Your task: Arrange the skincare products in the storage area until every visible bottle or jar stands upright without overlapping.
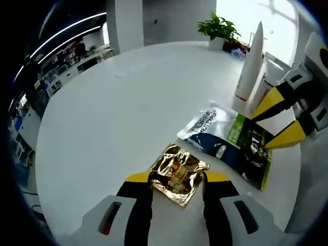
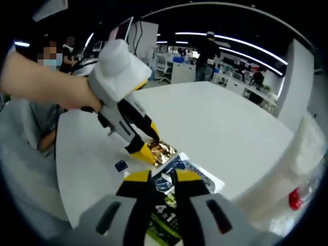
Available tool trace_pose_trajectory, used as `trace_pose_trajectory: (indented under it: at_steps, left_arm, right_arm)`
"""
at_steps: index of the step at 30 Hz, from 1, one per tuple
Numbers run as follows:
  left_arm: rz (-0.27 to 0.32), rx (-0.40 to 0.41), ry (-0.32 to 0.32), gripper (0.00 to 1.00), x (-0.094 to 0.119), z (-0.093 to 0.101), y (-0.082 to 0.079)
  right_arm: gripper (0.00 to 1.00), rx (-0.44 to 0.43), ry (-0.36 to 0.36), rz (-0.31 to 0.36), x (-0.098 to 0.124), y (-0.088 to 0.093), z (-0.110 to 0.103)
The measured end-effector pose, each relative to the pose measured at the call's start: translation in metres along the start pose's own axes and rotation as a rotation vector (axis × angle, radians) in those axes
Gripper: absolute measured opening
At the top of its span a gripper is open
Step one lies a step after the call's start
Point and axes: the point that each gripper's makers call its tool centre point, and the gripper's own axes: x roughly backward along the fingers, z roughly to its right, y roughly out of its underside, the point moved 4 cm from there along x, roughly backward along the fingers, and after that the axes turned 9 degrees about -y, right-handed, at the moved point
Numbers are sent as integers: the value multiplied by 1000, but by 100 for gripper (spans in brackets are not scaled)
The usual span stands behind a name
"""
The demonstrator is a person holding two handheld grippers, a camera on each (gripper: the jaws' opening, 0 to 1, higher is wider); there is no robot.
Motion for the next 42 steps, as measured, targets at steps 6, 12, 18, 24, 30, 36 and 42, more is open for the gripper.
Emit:
trace_pose_trajectory:
  at_steps: [6, 12, 18, 24, 30, 36, 42]
  left_arm:
    - [1, 1, -12, 38, 8, 4, 1]
    - [9, 6, -38, 45, 19, 8, 0]
    - [13, 28, -56, 57, 35, 16, -2]
    - [19, 50, -72, 63, 52, 27, 0]
    - [28, 93, -93, 71, 70, 38, 3]
    - [34, 136, -98, 76, 87, 54, 9]
    - [53, 150, -99, 82, 107, 69, 11]
  right_arm:
    - [25, -14, -12, -2, 10, 7, -8]
    - [37, -45, -28, 4, 25, 14, -17]
    - [46, -62, -39, 12, 44, 21, -23]
    - [60, -80, -41, 37, 69, 26, -27]
    - [72, -116, -13, 55, 98, 35, -26]
    - [81, -154, 34, 74, 128, 43, -21]
    - [89, -204, 90, 86, 152, 54, -11]
